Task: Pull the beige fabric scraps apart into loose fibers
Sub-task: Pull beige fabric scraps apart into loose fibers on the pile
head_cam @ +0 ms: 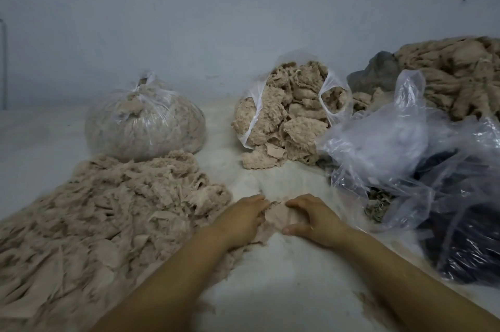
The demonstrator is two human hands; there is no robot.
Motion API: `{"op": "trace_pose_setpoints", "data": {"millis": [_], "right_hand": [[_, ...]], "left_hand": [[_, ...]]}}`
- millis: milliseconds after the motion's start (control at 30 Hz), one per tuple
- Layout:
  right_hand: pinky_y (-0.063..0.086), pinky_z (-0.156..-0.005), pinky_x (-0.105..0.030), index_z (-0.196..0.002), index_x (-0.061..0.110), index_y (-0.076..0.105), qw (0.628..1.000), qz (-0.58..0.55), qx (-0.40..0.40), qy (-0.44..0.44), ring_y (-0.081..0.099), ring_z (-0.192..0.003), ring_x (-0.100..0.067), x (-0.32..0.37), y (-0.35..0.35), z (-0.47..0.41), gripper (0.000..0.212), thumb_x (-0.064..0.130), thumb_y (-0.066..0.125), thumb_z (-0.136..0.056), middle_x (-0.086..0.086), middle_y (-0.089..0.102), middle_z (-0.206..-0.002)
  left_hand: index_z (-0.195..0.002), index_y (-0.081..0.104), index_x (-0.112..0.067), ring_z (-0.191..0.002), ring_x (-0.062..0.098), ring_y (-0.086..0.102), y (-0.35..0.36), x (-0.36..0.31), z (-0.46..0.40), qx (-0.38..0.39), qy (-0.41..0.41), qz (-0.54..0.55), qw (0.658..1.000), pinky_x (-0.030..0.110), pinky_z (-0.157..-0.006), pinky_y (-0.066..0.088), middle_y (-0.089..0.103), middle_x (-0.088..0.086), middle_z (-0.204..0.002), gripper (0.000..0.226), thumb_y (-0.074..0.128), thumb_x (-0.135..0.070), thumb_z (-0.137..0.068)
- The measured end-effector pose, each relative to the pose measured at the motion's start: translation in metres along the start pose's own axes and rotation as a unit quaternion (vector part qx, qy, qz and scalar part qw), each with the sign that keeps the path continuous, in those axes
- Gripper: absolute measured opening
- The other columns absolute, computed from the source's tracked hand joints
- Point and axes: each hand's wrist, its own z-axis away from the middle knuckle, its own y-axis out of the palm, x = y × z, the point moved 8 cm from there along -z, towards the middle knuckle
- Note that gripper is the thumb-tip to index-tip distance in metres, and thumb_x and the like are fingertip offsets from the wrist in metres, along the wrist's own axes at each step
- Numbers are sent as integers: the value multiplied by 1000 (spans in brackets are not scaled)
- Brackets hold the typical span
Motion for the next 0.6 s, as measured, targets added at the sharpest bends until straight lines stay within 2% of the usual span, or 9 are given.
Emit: {"op": "trace_pose_setpoints", "data": {"millis": [67,133,233,300,367,433,500,567,600], "right_hand": [[28,-104,-18,-134,20,50,1000,-23,9,-4,41,-125,-14,-1,-3,0,70,44,78,-74,2,47,-131],[28,-106,-19,-127,22,57,999,-33,17,-22,43,-125,-13,-1,-5,1,61,43,78,-74,5,50,-128],[17,-115,-35,-120,33,63,998,17,30,-48,36,-133,-6,1,3,4,48,54,69,-78,9,48,-137],[9,-118,-39,-117,35,64,999,5,18,-43,32,-135,-2,-1,7,5,42,55,66,-80,12,46,-140],[2,-118,-37,-115,34,65,999,-19,11,-39,30,-135,2,-3,9,6,39,55,64,-81,16,45,-141],[-2,-116,-35,-115,35,65,998,-35,12,-42,28,-137,5,-3,11,8,40,56,62,-81,19,43,-142],[-4,-116,-33,-116,35,63,998,-33,18,-50,24,-136,8,-2,13,10,40,57,60,-83,19,41,-145],[-6,-115,-33,-116,34,62,998,-22,26,-55,23,-137,8,-1,14,12,39,56,58,-85,18,40,-146],[-6,-116,-34,-113,32,63,998,-17,29,-55,25,-137,7,1,13,12,37,56,57,-86,16,44,-145]], "left_hand": [[-114,51,-7,-110,30,46,6,7,-7,5,-34,-38,999,34,-88,38,50,11,-117,21,44,-17,-97],[-112,55,-6,-107,30,46,6,16,-12,2,-67,-42,997,34,-86,39,48,13,-112,23,44,-21,-99],[-108,65,-8,-102,29,53,0,20,-19,-3,-87,-21,996,33,-84,43,53,13,-107,23,47,-19,-98],[-103,66,-5,-98,29,57,-14,30,-22,-60,-117,-7,991,31,-79,41,54,9,-94,20,48,-8,-95],[-98,64,0,-91,28,56,-27,43,-23,-109,-147,12,983,30,-74,38,41,-1,-76,19,46,-3,-93],[-98,63,1,-84,23,51,-34,49,-27,-116,-157,16,981,31,-74,39,31,-7,-71,19,45,-2,-95],[-94,63,-1,-79,19,46,-34,52,-30,-116,-161,24,980,29,-70,39,31,-7,-71,19,44,0,-94],[-85,57,-8,-68,16,47,-29,54,-28,-128,-195,77,969,21,-54,35,38,-4,-69,20,42,4,-92],[-82,53,-8,-61,15,48,-25,56,-25,-137,-222,154,953,18,-47,32,45,-1,-67,21,39,5,-93]]}}
